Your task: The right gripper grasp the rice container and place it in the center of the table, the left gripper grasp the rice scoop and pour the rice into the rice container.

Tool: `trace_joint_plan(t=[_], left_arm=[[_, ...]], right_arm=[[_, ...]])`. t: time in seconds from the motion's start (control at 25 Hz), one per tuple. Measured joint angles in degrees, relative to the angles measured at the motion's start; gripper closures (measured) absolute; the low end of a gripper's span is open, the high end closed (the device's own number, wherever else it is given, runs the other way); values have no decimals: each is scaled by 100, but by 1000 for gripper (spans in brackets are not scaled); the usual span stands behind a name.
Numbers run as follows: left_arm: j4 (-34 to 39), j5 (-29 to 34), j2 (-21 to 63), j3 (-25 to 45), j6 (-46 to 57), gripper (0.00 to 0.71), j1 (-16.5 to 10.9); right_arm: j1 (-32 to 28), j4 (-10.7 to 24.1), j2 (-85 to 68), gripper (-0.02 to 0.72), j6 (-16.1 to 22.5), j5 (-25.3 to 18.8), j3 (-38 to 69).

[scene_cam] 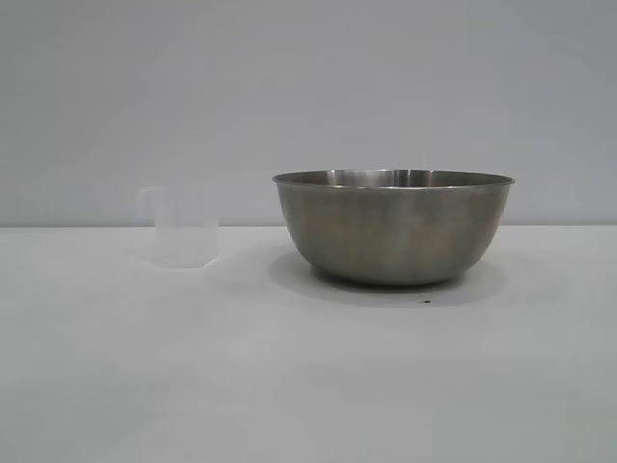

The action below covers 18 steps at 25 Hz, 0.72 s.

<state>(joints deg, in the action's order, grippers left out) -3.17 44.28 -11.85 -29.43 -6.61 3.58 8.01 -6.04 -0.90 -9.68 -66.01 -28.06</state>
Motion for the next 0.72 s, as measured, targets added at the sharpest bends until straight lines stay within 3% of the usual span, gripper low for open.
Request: trace_joint_plan(t=[0.36,0.72], left_arm=[[-154,1213,669,0,-55,324,0],[-177,1512,1275,10,-65,324,0]], right_arm=[[0,0,0,648,0,0,0],[0,0,0,648,0,0,0]])
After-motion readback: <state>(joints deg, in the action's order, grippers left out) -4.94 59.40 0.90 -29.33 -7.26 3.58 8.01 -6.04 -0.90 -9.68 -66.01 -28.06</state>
